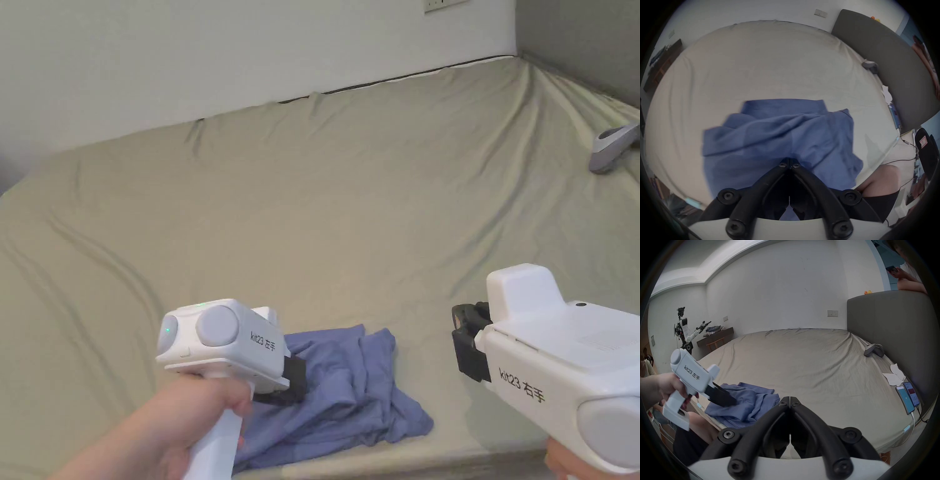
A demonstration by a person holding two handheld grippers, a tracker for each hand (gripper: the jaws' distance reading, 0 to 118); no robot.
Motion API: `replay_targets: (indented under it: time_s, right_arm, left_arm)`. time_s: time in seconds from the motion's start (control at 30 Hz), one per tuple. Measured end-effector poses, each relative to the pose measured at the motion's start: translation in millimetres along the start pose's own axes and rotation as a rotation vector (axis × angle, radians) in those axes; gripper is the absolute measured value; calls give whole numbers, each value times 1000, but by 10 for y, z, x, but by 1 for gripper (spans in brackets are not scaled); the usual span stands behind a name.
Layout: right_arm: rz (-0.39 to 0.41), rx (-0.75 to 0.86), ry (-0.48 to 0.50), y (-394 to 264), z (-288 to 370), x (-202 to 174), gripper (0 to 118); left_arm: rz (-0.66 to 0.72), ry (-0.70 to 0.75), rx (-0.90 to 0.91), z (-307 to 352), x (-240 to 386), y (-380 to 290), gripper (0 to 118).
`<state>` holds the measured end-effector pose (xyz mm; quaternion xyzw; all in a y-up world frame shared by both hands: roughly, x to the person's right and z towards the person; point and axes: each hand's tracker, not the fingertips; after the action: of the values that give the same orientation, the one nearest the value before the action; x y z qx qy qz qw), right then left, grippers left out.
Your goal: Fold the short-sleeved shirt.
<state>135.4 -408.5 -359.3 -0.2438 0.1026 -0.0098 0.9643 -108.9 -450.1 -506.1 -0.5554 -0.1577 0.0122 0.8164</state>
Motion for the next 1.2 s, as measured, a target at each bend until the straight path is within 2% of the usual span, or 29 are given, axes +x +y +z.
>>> replay_targets:
  time_s: [0.07,0.1,0.2,0.37,0.43,0.5,0.6,0.67,0.7,0.77,0.8,0.9,0.93,1.0,1.07,1.1,1.13,1.17,1.2]
  right_arm:
    - [36,-9,-4,-13,-25,-34,0]
    - [52,-13,-8,-22,-39,-52,0]
    - [55,-30,-7,-49,-86,-54,0]
    - [78,-62,2,-88,-147,-89,0]
    - [84,-77,17,-95,-161,-118,0]
    - [107,-98,43,-114,-171,-160,0]
    - [83,-121,62,-111,-191,-208,0]
    - [72,-129,73,-81,-246,-269,0]
    - [72,-154,117,-52,-328,-329,0]
    - [48,-203,159,4,-540,-448,0]
    - [25,-221,213,29,-668,-530,0]
    - [-71,-360,480,53,-1139,-712,0]
    - [-111,-397,514,26,-1294,-758,0]
    - [-157,-413,444,-39,-1536,-772,0]
    - [-202,-487,461,-139,-1784,-657,0]
    - [-216,-533,414,-221,-1892,-565,0]
    - [-195,-561,364,-307,-1955,-465,0]
    - [-198,-539,397,-361,-1963,-370,0]
    - [-281,-485,495,-364,-1929,-288,0]
  left_arm:
    - [-4,-97,-61,-146,189,-53,0]
    - [-6,-87,-68,-238,309,-73,0]
    - [-167,21,-22,-317,612,-114,0]
    - [-50,-80,-38,-305,433,66,0]
    - [-86,-98,-21,-286,451,18,0]
    - [-146,-143,19,-130,388,-84,0]
    - [-60,-278,129,427,-21,-231,0]
    - [-42,-315,215,819,-345,-363,0]
    - [-23,-336,248,988,-548,-424,0]
    - [33,-367,270,1221,-958,-522,0]
    - [68,-381,290,1292,-1186,-593,0]
    - [136,-368,322,1273,-1687,-749,0]
    - [175,-388,287,1202,-1852,-780,0]
    - [251,-431,249,1058,-2045,-862,0]
    - [234,-447,247,923,-2176,-938,0]
    - [245,-470,231,848,-2220,-935,0]
    - [268,-533,207,775,-2268,-917,0]
    - [296,-577,210,718,-2311,-896,0]
    - [336,-613,230,645,-2340,-858,13]
